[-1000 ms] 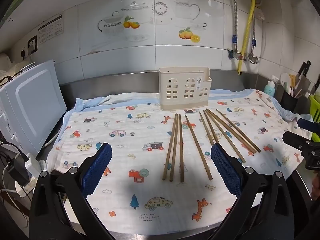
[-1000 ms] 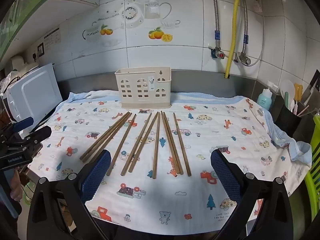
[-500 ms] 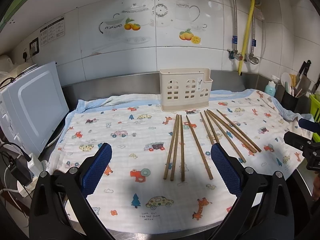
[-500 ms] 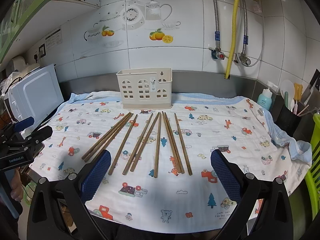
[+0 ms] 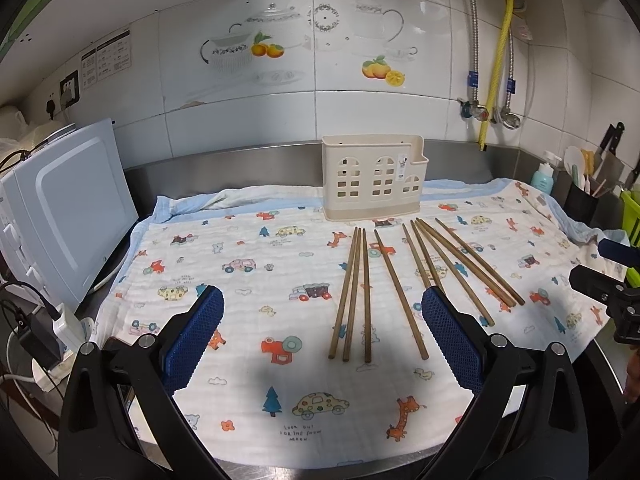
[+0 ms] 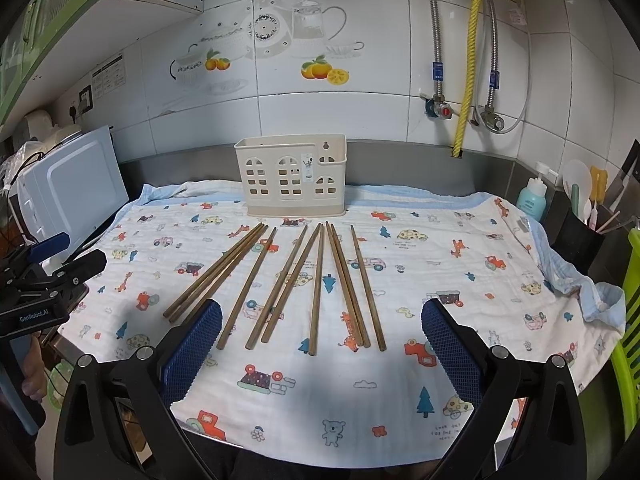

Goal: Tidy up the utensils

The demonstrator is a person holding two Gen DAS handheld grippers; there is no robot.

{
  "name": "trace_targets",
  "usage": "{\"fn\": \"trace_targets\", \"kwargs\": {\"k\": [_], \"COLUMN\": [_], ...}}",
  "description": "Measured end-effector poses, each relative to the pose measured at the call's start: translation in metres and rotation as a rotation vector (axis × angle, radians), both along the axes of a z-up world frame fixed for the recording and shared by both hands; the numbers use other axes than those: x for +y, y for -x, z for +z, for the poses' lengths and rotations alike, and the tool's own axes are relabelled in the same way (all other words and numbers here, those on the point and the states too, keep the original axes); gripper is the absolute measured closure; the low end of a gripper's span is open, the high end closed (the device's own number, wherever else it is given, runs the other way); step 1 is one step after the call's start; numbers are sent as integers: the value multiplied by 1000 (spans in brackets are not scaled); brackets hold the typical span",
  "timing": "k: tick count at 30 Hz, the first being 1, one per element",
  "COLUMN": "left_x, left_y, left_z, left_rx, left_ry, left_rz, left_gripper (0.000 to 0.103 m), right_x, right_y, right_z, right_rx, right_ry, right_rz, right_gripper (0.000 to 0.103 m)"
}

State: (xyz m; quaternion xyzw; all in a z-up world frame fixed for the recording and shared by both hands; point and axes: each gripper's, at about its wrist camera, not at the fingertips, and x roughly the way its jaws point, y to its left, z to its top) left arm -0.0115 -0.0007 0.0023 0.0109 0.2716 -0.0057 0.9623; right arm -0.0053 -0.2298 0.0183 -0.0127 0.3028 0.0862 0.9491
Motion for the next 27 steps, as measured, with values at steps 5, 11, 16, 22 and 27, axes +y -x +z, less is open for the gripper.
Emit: {"fn": "trace_targets", "kwargs": {"k": [5, 11, 16, 22, 27], "left_x": [2, 1, 1, 2, 1], "left_y": [-2, -6, -8, -9, -9], "left_z": [-3, -6, -7, -8, -8], "left_rx": [4, 8, 10, 13, 12], "left_ry": [8, 4, 5, 5, 6], "left_rz": [5, 2, 3, 3, 4], "left_gripper": [5, 5, 5, 5, 5], "right_x": [-1, -4, -4, -4, -4], "right_y": [-2, -6, -7, -8, -10], "right_z": [-2, -5, -5, -5, -6], "right_rx": [6, 10, 11, 10, 11], "right_ry": [-2, -7, -7, -6, -5], "right_rz": [-7, -10, -10, -10, -9], "right_gripper": [6, 6, 6, 6, 6]}}
